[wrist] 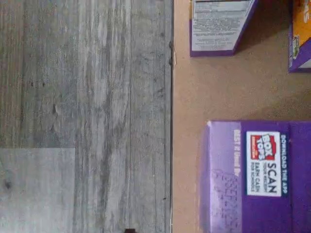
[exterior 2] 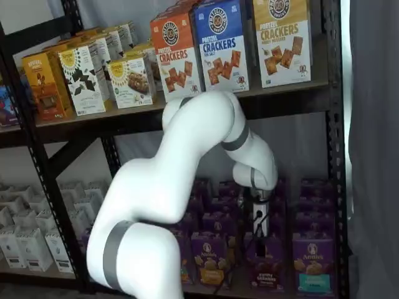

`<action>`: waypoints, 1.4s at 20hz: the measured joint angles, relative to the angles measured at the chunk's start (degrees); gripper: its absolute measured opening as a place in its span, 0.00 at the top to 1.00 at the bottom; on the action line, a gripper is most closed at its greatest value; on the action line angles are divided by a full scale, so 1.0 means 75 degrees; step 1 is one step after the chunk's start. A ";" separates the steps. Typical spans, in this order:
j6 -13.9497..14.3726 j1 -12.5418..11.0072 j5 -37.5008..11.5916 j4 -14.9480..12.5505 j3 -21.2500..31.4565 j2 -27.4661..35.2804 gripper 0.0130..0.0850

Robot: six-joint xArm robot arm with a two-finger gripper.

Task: Pick up the purple box with a brown patch in the center, on the bottom shelf, the fifth box from the left

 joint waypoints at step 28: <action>-0.0055 -0.0013 -0.0762 0.0035 0.0197 0.0104 0.61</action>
